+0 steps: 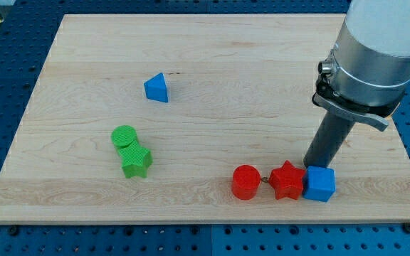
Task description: Slide the blue triangle a bit right and down
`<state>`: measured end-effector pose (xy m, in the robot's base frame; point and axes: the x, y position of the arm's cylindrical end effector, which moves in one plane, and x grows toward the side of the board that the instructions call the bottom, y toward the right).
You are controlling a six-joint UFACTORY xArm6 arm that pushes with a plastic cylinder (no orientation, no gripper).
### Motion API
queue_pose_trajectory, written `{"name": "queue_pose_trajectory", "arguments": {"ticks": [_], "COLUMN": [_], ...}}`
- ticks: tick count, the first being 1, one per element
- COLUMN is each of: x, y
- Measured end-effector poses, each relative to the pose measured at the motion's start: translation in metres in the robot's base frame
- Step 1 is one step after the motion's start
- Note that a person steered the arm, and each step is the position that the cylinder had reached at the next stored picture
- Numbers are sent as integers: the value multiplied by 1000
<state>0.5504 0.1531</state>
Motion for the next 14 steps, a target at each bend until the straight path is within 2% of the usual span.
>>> {"name": "queue_pose_trajectory", "arguments": {"ticks": [1, 2, 3, 5, 7, 10, 12, 14], "x": [-21, -82, -120, -143, -199, -193, -168, -157], "y": [0, -9, -47, -143, -188, -316, -321, -276]}}
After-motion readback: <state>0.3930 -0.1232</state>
